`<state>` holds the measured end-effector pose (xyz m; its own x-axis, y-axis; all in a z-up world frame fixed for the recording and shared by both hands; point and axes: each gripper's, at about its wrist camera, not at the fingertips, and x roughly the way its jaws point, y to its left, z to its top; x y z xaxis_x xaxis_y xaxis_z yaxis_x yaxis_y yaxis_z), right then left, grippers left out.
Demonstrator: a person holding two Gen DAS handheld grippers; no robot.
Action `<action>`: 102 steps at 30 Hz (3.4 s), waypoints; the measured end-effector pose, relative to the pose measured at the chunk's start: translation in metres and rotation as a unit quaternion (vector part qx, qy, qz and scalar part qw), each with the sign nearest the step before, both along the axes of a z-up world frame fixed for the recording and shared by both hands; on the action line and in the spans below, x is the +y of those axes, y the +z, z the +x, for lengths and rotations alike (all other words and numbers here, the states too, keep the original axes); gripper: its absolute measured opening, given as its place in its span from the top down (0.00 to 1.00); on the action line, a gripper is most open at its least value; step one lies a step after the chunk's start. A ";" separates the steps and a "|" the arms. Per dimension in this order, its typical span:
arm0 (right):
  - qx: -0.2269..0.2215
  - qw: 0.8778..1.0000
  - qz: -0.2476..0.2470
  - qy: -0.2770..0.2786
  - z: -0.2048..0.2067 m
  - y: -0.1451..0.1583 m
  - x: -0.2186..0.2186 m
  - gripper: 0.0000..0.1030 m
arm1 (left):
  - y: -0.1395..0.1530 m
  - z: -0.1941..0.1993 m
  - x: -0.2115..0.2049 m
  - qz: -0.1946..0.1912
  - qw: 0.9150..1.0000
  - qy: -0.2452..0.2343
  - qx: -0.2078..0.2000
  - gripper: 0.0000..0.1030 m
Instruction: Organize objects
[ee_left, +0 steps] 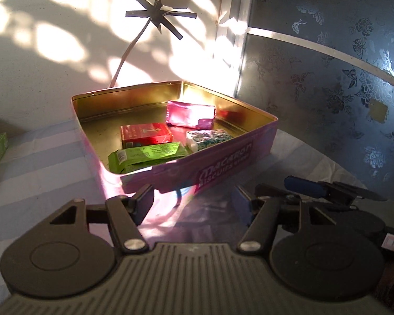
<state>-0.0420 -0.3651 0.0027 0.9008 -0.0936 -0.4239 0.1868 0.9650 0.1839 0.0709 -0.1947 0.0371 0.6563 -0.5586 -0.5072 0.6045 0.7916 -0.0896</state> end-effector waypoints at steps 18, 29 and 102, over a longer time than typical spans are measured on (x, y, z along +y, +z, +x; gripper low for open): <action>0.066 0.996 -0.010 0.056 0.013 -0.017 0.057 0.46 | -0.040 0.012 0.066 0.043 0.993 0.108 0.028 0.34; 0.066 0.997 0.003 0.048 0.012 -0.020 0.055 0.46 | -0.042 0.005 0.065 0.050 0.993 0.102 0.015 0.33; 0.111 0.952 0.061 0.280 0.277 0.029 0.320 0.60 | -0.017 0.055 0.331 -0.117 0.907 0.399 0.073 0.30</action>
